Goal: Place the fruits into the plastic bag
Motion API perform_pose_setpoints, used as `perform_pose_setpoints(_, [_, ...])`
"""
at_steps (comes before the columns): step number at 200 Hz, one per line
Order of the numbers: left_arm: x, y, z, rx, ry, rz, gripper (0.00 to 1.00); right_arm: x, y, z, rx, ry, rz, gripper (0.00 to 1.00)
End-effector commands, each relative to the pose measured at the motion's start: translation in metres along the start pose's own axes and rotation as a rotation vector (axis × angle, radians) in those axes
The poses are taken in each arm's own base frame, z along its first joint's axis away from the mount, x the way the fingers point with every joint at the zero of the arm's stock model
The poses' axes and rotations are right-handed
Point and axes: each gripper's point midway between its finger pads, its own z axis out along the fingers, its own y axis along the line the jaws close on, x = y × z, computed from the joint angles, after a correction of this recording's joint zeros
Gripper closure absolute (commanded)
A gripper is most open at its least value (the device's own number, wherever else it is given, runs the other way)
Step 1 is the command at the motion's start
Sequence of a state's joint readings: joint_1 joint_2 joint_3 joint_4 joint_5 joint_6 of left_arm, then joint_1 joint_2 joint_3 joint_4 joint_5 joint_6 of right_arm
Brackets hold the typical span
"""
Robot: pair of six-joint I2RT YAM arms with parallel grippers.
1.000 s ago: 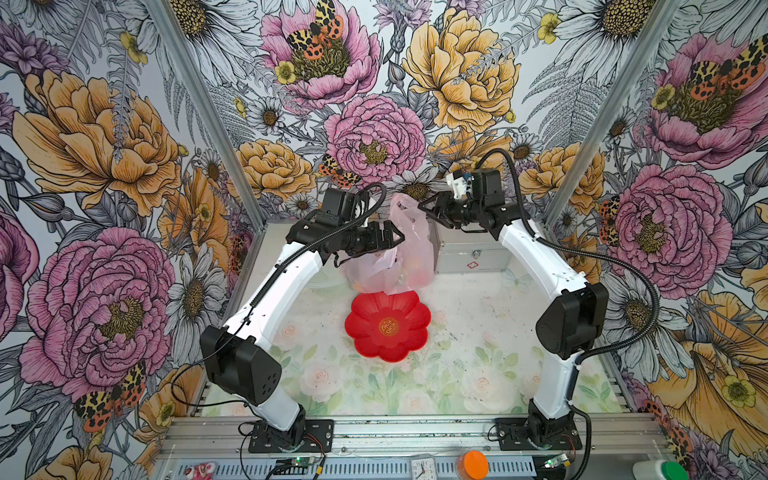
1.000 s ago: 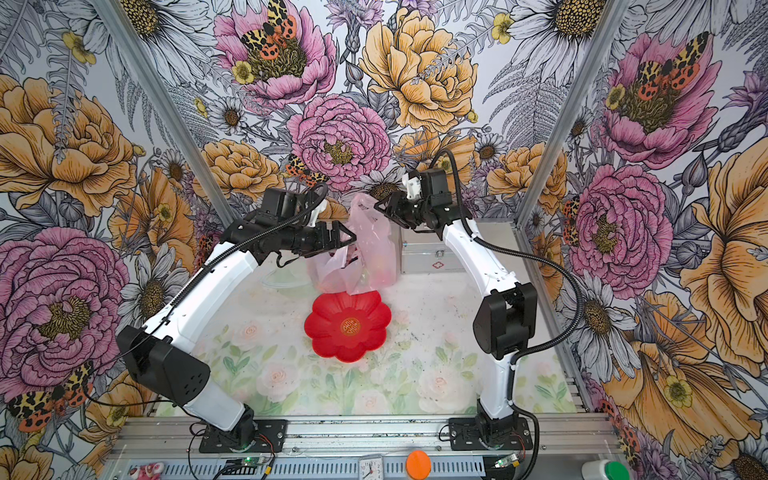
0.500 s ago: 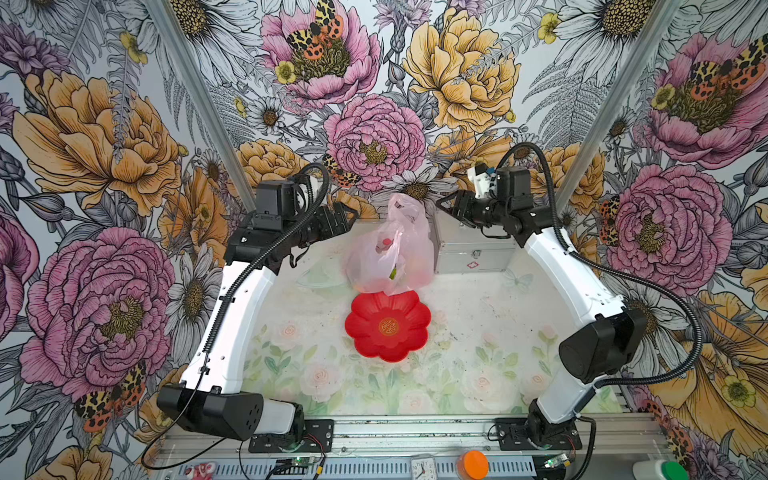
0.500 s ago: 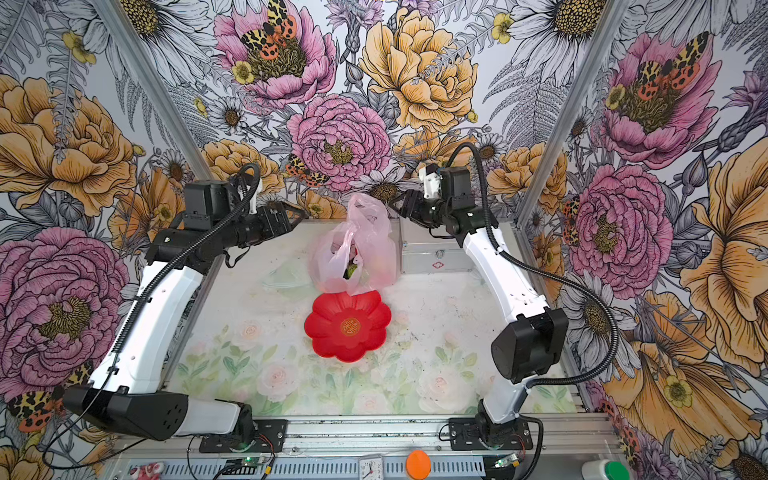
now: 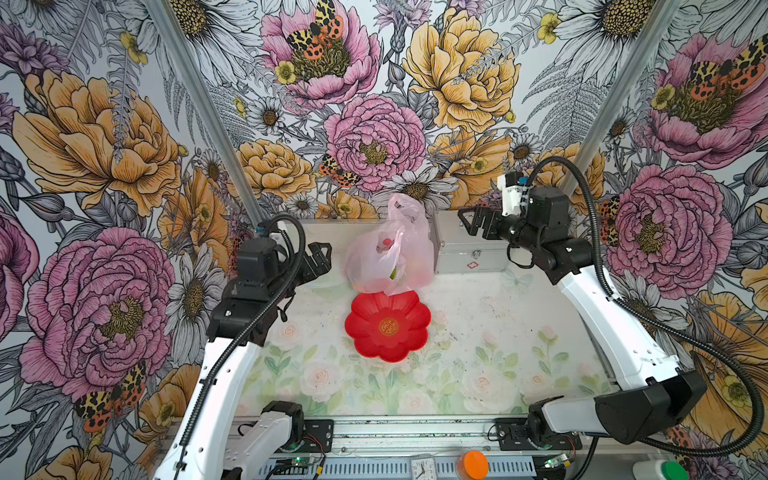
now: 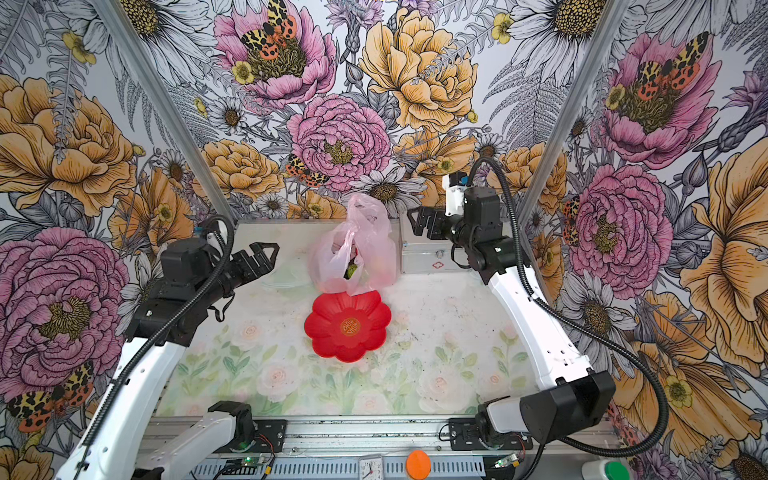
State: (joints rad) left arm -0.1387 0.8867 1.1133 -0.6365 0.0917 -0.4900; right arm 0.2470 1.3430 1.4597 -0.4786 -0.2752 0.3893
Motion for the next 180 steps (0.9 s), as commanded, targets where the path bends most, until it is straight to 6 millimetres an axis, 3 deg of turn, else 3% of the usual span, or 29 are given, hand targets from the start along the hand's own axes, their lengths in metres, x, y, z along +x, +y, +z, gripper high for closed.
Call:
perform_pose_setpoints(1, [-0.033,0.016,-0.021,-0.052,-0.265,0.004,0.01,-0.013,-0.014,-0.013,0.063,-0.169,-0.061,0.01])
perform_pose_setpoints(30, [-0.022,0.04,-0.041,-0.1,-0.389,0.04,0.01,-0.003,-0.025,-0.038,0.095,-0.394,-0.165,0.0])
perform_pose_setpoints(56, [-0.011,0.061,-0.047,-0.169,-0.435,0.077,0.01,0.018,-0.053,-0.063,0.2,-0.567,-0.153,0.0])
perform_pose_setpoints(76, [-0.001,0.077,-0.047,-0.225,-0.451,0.1,0.01,0.043,-0.082,-0.069,0.339,-0.52,-0.14,0.01])
perform_pose_setpoints(118, [0.021,0.114,-0.043,-0.343,-0.457,0.108,0.01,0.093,-0.119,-0.073,0.476,-0.428,-0.138,0.01])
perform_pose_setpoints(180, [0.044,0.139,-0.027,-0.392,-0.42,0.101,0.01,0.138,-0.17,-0.063,0.569,-0.336,-0.141,0.0])
